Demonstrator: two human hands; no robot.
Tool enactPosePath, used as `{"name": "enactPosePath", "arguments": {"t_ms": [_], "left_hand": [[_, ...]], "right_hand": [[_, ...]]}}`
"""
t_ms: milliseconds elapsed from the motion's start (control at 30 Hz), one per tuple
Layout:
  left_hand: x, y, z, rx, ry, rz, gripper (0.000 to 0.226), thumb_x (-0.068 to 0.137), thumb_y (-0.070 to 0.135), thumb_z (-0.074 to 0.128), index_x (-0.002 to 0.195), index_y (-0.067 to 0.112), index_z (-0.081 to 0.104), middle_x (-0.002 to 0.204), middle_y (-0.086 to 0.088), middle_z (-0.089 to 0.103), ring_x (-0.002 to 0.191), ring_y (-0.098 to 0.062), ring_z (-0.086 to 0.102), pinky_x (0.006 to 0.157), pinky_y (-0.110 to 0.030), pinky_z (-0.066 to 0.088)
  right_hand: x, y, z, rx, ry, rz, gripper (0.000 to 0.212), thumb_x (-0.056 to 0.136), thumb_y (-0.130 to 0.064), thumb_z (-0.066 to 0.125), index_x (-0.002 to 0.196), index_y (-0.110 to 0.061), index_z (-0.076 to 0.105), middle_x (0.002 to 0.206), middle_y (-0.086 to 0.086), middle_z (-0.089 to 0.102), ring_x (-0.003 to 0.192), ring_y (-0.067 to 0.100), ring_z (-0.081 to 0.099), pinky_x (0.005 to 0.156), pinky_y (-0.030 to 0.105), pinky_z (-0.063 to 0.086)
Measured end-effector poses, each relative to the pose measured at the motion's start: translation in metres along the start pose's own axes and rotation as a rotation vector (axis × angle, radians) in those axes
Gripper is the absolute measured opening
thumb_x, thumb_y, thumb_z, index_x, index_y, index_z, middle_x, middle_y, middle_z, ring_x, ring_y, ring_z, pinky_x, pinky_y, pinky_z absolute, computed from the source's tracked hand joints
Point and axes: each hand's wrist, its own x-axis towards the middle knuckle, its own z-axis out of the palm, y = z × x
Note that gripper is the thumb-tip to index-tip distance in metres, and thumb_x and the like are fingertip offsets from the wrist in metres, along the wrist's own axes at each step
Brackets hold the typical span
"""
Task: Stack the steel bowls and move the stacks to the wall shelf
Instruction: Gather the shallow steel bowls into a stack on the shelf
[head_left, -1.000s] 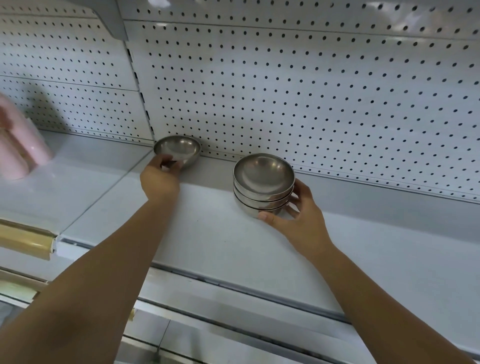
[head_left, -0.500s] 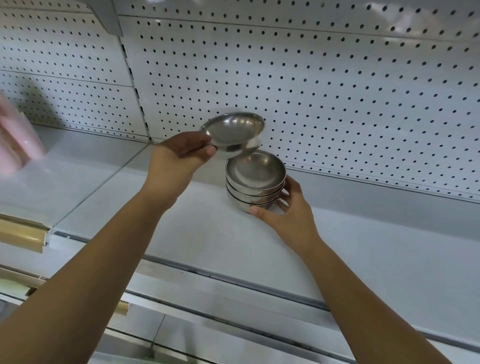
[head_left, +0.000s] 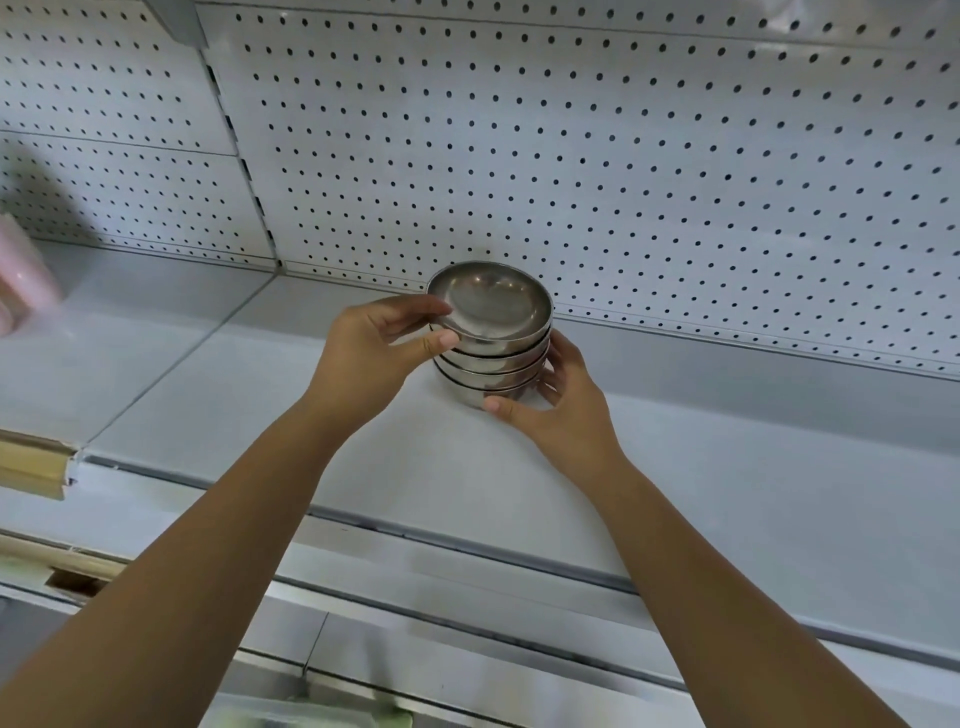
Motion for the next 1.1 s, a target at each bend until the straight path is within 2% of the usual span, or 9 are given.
{"name": "enactPosePath", "arguments": {"t_ms": [133,200,267,400,533,767,900,1000,1100], "left_hand": [[-0.005,-0.004,0.004,0.012,0.030,0.013,0.034,0.081,0.018,0.084,0.114,0.020,0.076,0.108,0.010,0.078,0.107,-0.004,0.072,0.106,-0.035,0.053],[-0.006,-0.008,0.005,0.013,0.042,0.024,0.039,0.082,0.020,0.084,0.120,0.020,0.074,0.109,0.009,0.078,0.109,-0.005,0.071,0.106,-0.036,0.053],[-0.006,-0.010,0.006,-0.033,0.044,0.021,0.047,0.080,0.021,0.084,0.125,0.020,0.070,0.117,0.006,0.076,0.114,-0.008,0.070,0.107,-0.038,0.052],[-0.003,-0.011,0.006,-0.115,-0.037,0.002,0.066,0.074,0.018,0.088,0.135,0.022,0.061,0.135,0.001,0.068,0.126,-0.019,0.064,0.112,-0.046,0.048],[-0.002,-0.009,0.009,-0.149,-0.043,-0.040,0.080,0.068,0.016,0.086,0.141,0.019,0.054,0.132,-0.005,0.068,0.122,-0.018,0.067,0.101,-0.037,0.056],[-0.024,0.011,0.038,-0.111,-0.011,-0.026,0.072,0.075,0.004,0.086,0.137,0.023,0.058,0.125,0.004,0.071,0.116,-0.005,0.068,0.082,-0.013,0.055],[-0.047,0.031,0.074,-0.122,-0.037,0.028,0.070,0.074,0.005,0.087,0.136,0.025,0.062,0.121,0.008,0.074,0.116,-0.004,0.068,0.086,-0.016,0.056],[-0.066,0.049,0.107,-0.133,-0.080,0.077,0.067,0.074,0.006,0.087,0.131,0.032,0.063,0.118,0.014,0.075,0.116,-0.005,0.068,0.087,-0.016,0.056],[-0.086,0.070,0.145,-0.150,-0.138,0.106,0.067,0.075,0.004,0.086,0.132,0.032,0.063,0.116,0.014,0.076,0.115,-0.005,0.068,0.087,-0.013,0.055]], "right_hand": [[0.003,0.001,-0.001,-0.004,0.000,0.045,0.120,0.061,-0.046,0.097,0.159,-0.032,0.029,0.160,-0.011,0.041,0.137,0.012,0.053,0.113,0.033,0.047],[0.004,0.001,-0.001,-0.016,-0.004,0.070,0.124,0.054,-0.056,0.095,0.157,-0.033,0.031,0.158,-0.010,0.045,0.136,0.012,0.054,0.113,0.036,0.047],[0.006,0.002,-0.001,-0.003,-0.002,0.085,0.116,0.049,-0.060,0.094,0.150,-0.032,0.043,0.146,-0.013,0.057,0.131,0.009,0.058,0.112,0.037,0.049],[0.009,0.002,-0.004,0.046,0.006,0.095,0.093,0.057,-0.035,0.101,0.136,-0.033,0.052,0.131,-0.017,0.065,0.124,0.003,0.062,0.112,0.035,0.049],[0.009,-0.004,-0.008,0.107,-0.006,0.109,0.087,0.059,-0.017,0.101,0.131,-0.030,0.053,0.127,-0.013,0.067,0.118,0.005,0.066,0.108,0.030,0.052],[-0.020,-0.009,-0.038,0.172,0.031,0.144,0.087,0.057,-0.009,0.100,0.130,-0.027,0.055,0.125,-0.009,0.069,0.116,0.003,0.067,0.097,0.020,0.056],[-0.055,-0.007,-0.075,0.172,0.081,0.150,0.089,0.058,-0.010,0.100,0.131,-0.031,0.053,0.128,-0.009,0.068,0.122,0.006,0.064,0.098,0.020,0.055],[-0.087,-0.006,-0.110,0.172,0.126,0.131,0.109,0.058,-0.017,0.101,0.146,-0.042,0.041,0.138,-0.006,0.065,0.126,0.005,0.063,0.104,0.025,0.053],[-0.124,-0.008,-0.149,0.139,0.183,0.090,0.119,0.061,-0.017,0.099,0.155,-0.046,0.032,0.141,-0.007,0.063,0.128,0.002,0.060,0.101,0.020,0.052]]}}
